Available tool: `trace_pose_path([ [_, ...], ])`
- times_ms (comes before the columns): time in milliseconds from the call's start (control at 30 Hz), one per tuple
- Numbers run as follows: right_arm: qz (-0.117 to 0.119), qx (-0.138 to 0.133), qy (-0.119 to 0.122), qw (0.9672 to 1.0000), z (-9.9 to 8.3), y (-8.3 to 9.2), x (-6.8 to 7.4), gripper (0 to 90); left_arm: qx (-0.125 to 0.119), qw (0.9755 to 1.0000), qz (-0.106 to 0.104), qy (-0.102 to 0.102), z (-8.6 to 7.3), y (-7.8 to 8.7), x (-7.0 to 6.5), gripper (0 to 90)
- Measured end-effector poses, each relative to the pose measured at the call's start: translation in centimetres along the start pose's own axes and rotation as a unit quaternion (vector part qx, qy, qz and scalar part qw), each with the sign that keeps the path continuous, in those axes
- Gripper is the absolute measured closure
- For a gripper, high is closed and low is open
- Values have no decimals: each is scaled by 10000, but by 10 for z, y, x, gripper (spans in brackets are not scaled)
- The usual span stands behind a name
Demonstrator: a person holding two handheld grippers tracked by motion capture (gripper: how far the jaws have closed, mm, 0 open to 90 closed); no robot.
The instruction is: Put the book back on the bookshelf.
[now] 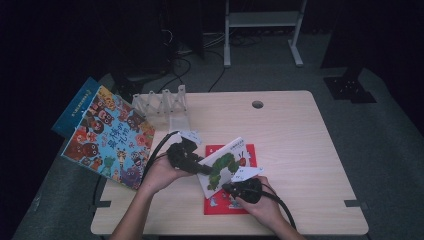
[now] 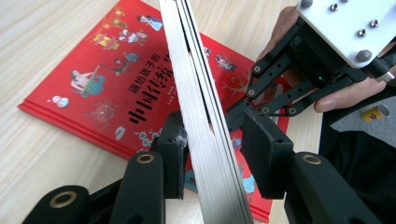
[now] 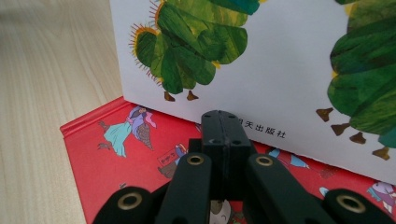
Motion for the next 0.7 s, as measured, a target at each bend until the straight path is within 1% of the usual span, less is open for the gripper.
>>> trace_pose_path([
  [33,4,8,-16,10000,0,0,0,891,54,10000,27,-40,0,-1,0,614],
  [133,17,0,-13,10000,0,0,0,891,149,9998,119,-47,-1,-3,1,638],
  [233,6,7,-3,10000,0,0,0,890,195,9997,120,-31,-2,-4,1,662],
  [400,4,7,-2,10000,0,0,0,890,266,9995,122,-73,-2,-8,-2,663],
  [433,1,10,2,10000,0,0,0,890,286,9995,128,-105,-2,-9,-2,663],
  [533,5,9,0,10000,0,0,0,890,344,9992,187,-117,-2,-12,-3,675],
  [633,6,10,7,10000,0,0,0,889,375,9990,245,-93,-2,-12,-3,687],
  [700,12,9,10,10000,0,0,1,885,388,9989,249,-45,-3,-12,-3,692],
])
Point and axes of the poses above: each handheld gripper's, and its own axes: y roughly backward along the jaws, z roughly out of its top, x roughly to its left, the point moved 9 cm from there along -y, roughly forward along the jaws, and after that the axes turned 1 degree about -y, right-handed, at the moved point
